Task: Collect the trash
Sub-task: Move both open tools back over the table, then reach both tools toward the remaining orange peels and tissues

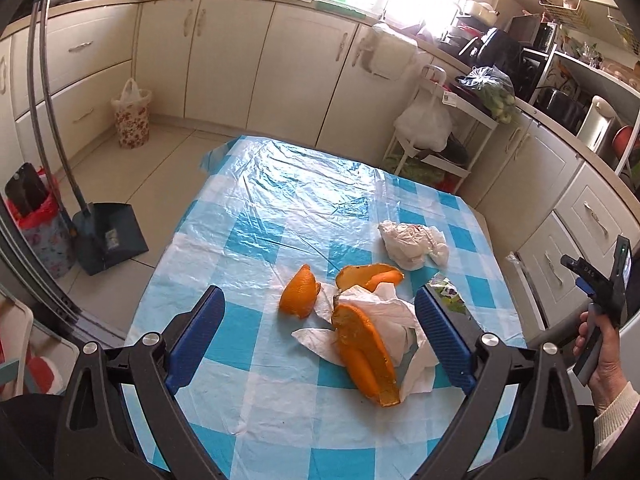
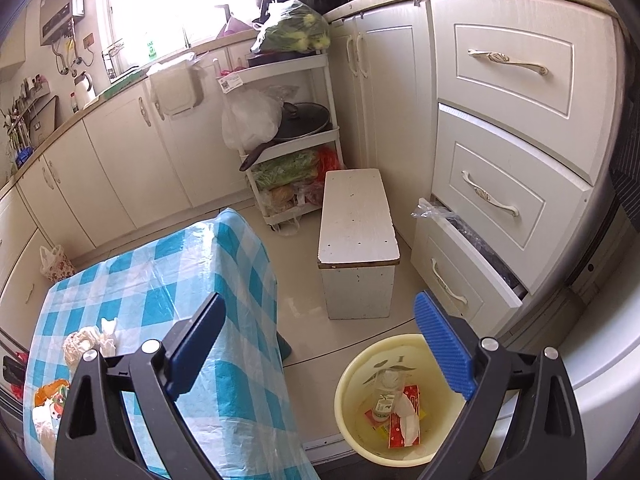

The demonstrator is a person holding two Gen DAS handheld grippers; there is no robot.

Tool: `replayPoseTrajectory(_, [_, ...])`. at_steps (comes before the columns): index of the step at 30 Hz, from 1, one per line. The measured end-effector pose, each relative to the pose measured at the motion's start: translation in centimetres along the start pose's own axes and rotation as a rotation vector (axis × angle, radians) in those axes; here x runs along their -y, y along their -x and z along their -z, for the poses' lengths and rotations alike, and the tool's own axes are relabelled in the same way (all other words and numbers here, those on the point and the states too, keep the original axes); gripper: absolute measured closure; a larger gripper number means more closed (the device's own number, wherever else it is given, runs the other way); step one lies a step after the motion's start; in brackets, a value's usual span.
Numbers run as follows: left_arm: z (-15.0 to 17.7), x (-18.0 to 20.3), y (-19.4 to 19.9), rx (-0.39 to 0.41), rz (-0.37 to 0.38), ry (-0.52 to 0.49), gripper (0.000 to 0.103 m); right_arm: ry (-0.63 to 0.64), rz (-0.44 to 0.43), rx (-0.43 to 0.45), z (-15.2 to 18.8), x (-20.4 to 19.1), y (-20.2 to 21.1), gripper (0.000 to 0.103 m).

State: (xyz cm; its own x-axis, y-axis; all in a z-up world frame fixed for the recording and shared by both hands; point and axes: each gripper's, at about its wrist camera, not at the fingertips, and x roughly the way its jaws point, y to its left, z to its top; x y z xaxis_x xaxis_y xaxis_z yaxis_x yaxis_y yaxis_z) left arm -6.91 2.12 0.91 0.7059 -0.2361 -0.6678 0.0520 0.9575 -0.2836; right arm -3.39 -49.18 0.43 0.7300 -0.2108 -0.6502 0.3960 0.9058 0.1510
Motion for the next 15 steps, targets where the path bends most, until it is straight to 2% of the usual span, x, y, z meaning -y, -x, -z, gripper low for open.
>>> replayPoseTrajectory(15, [0.7,-0.7,-1.3,-0.044,-0.025,0.031,0.011,0.066,-0.019,-0.019,0.3,-1.3,-0.2,0.012])
